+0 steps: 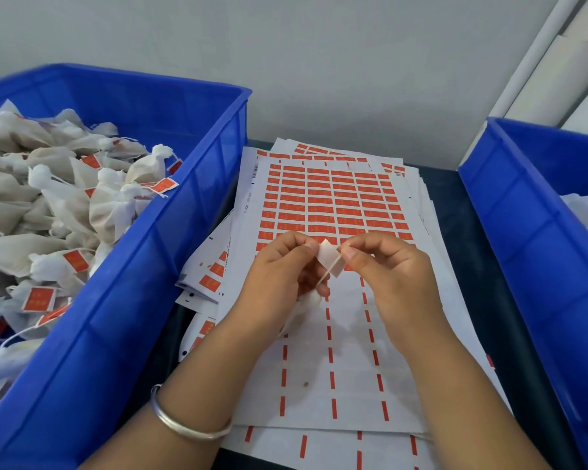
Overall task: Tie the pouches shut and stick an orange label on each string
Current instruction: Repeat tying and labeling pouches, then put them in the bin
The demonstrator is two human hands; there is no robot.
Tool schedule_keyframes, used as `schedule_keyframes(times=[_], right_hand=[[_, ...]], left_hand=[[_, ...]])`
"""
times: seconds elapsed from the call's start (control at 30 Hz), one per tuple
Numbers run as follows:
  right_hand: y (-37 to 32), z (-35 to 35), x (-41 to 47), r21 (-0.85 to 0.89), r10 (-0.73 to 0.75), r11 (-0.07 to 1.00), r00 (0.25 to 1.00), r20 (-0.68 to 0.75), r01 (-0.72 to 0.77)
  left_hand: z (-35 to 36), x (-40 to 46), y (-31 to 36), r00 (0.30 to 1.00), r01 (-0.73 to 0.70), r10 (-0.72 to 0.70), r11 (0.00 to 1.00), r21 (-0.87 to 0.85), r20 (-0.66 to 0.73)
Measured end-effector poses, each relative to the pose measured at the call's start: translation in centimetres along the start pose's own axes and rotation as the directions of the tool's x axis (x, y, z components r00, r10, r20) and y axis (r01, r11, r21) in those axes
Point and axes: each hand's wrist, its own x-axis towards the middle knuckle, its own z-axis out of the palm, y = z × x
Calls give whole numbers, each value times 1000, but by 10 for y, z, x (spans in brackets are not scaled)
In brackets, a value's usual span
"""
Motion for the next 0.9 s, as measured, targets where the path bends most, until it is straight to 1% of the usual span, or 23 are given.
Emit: schedule_keyframes(times=[0.43,0.57,0.7,0.8,0.9], right_hand=[[7,-2,4,12,66,998,995,-71,-65],[8,-1,4,56,97,994,992,-78,-93],[7,-2,5,133,138,983,987,-87,-125],[8,-2,5,190,172,970,982,-78,-154],[8,-2,6,211,190,963,979,-75,-170]], left_hand=[[0,-1,0,997,-80,79,995,52,26],[0,-3,-1,987,-159,152,975,152,56],[1,-4,-3,964,-263,243,927,267,106],[3,-5,-3,952,-303,270,901,310,145],[2,-5,-4,939,-342,298,873,348,173]])
